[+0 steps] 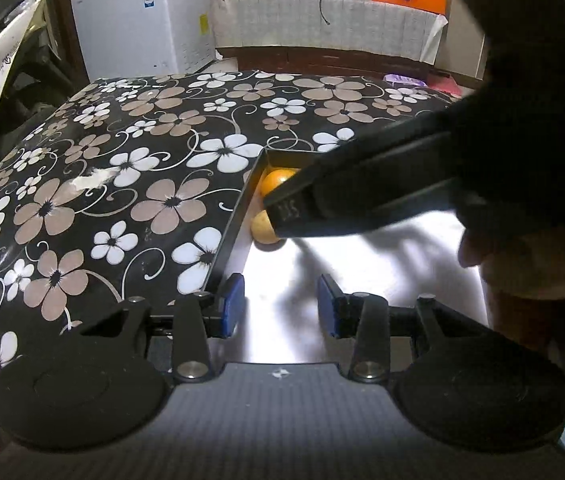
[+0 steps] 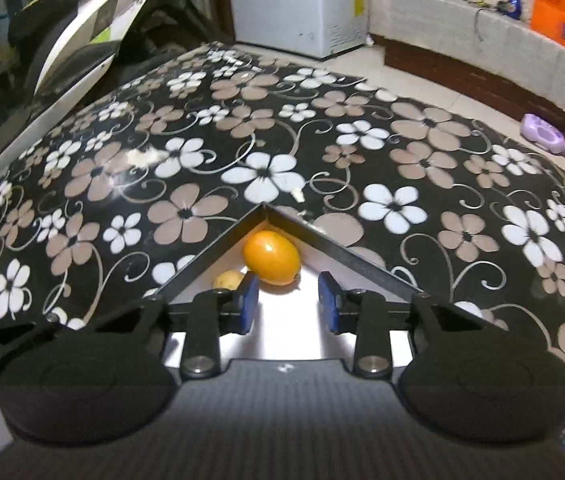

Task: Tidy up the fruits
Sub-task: 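Grasp the yellow-orange citrus with the right tool while the left tool grasps the last kiwi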

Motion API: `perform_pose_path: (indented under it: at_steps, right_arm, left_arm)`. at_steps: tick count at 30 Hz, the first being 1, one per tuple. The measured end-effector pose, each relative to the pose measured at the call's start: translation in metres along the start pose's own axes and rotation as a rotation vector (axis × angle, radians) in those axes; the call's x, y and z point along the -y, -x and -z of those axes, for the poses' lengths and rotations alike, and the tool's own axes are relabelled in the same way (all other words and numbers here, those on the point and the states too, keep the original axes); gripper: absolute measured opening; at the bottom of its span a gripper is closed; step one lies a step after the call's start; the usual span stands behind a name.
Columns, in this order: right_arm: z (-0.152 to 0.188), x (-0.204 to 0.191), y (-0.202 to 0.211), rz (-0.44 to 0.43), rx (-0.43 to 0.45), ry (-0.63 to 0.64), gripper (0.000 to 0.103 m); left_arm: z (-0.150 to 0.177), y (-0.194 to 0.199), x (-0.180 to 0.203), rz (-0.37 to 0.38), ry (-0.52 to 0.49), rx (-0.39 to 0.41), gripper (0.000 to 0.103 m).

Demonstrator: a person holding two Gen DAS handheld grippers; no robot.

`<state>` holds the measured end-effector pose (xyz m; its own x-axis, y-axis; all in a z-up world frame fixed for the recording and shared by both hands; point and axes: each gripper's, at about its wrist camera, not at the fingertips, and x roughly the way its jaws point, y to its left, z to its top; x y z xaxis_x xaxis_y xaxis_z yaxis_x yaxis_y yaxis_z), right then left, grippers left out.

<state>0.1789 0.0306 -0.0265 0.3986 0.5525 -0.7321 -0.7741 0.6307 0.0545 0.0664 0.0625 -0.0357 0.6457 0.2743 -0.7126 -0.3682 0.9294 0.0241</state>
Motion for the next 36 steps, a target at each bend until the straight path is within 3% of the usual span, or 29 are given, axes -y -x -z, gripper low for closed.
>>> perform_pose_path:
  at_steps: [16,18,21,23,25,27,36]
  right_arm:
    - [-0.008,-0.006,-0.023,-0.038,-0.026,0.027,0.034]
    - [-0.005,-0.006,-0.017,-0.008,-0.036,0.028,0.034]
    - [0.002,0.003,0.002,0.063,-0.028,-0.014,0.034]
    - [0.009,0.015,0.014,0.114,-0.021,-0.056,0.035]
    - [0.017,0.029,0.025,0.115,-0.003,-0.113,0.035]
    - [0.023,0.04,0.035,0.114,0.021,-0.158,0.034]
    - [0.025,0.055,0.058,0.086,0.102,-0.217,0.034]
  left_arm:
    - [-0.001,-0.005,0.0,-0.005,-0.01,0.006,0.046]
    - [-0.003,-0.008,0.003,-0.02,-0.033,0.006,0.046]
    - [-0.009,-0.002,0.01,-0.012,-0.07,0.073,0.055]
    - [-0.014,-0.006,0.011,-0.02,-0.055,0.054,0.057]
    - [-0.017,-0.02,0.005,-0.008,-0.003,-0.029,0.056]
    - [-0.018,-0.02,0.008,-0.042,-0.009,-0.027,0.057]
    - [-0.042,-0.044,0.009,-0.029,-0.01,-0.014,0.056]
